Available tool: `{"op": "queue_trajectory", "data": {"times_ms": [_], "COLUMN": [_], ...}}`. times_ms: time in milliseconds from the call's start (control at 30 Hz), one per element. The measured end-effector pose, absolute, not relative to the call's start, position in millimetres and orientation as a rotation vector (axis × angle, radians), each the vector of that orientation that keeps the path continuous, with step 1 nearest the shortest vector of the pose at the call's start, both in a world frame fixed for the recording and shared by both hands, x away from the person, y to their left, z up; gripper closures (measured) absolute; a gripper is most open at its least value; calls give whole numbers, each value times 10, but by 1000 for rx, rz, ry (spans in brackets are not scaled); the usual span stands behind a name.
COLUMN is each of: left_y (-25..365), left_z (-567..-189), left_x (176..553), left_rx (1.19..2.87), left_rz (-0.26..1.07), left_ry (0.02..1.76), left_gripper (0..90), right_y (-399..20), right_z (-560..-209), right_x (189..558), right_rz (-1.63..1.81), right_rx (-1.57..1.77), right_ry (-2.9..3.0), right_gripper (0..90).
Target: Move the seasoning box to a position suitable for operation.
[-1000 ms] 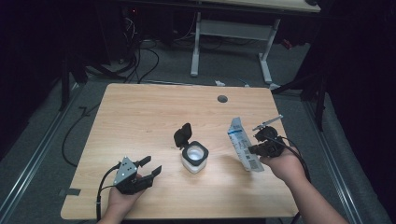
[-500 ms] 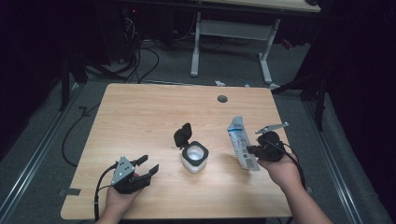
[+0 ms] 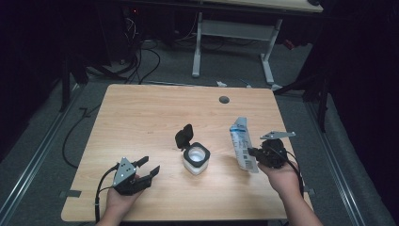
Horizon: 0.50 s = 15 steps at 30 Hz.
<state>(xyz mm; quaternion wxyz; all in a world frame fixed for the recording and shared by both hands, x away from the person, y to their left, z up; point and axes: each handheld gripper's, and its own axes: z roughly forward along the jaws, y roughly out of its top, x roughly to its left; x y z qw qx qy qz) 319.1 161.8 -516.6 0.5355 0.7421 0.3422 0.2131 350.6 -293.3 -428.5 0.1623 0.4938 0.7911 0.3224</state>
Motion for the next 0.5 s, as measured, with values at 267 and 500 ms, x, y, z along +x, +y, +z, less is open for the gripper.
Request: {"op": "queue_trajectory", "data": {"times_ms": [267, 500], "left_y": [1622, 1657], "left_z": [-5202, -5228], "left_x": [3219, 3255], "left_rx": [1801, 1829], "left_rz": [538, 555], "left_ry": [816, 828], "left_gripper": [417, 417], "right_y": [-2953, -2949], "right_z": [-4333, -4379], "right_x": [3454, 3405], "right_rz": [973, 1022], "right_rx": [1400, 1389], "right_ry": [2220, 2183], "right_gripper": [900, 900]}}
